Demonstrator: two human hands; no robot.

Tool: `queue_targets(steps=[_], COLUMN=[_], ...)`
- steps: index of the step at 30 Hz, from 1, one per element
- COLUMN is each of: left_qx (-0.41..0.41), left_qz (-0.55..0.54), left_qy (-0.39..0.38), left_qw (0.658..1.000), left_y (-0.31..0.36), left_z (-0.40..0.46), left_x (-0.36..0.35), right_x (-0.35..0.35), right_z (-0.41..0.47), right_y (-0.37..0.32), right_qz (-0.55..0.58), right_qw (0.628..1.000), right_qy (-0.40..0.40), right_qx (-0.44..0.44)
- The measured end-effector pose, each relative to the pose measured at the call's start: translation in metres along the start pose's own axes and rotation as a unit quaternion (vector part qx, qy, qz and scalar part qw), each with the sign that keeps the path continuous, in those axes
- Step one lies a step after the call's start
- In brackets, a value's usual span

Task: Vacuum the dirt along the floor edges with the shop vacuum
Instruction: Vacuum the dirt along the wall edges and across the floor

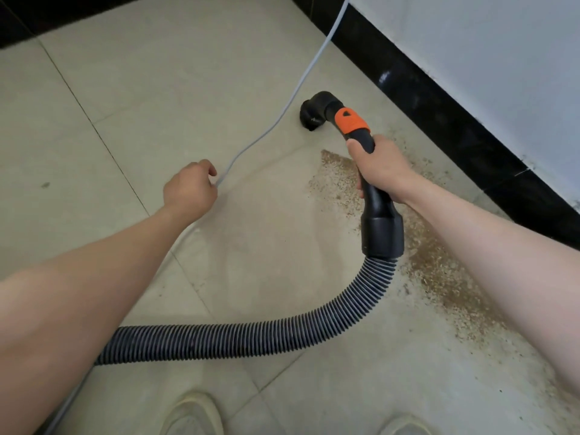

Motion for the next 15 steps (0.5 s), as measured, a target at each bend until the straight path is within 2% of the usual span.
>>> queue_targets(steps=[7, 12, 15], left_qx=[-0.012, -0.058, -0.039], left_qz=[-0.030, -0.089, -0.078], left_qy=[0.008, -0.049, -0.042], left_qw=[0.999, 0.993, 0.995], left_y=[0.015, 0.029, 0.021], left_z=[0.020, 0.021, 0.021], left_x=[-0.011, -0.025, -0.030], right_x=[-0.009, -0.020, -0.025], right_z=[0.057, 0.077, 0.072], right_y=[-0.002, -0.013, -0.020], right_qz=[0.105, 0.116, 0.117], right_qw=[0.994, 0.993, 0.993], right_qy=[0.032, -0.007, -0.031], right_qx=[-0.026, -0.011, 0.004])
Point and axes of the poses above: each hand's wrist, its own z-axis towards the middle knuckle, its own x-axis out of the back of the hand, y = z × x, the point moved 9 cm from there along z, towards the middle knuckle, and after that the axes turned 1 degree about z, right-handed, at the moved point
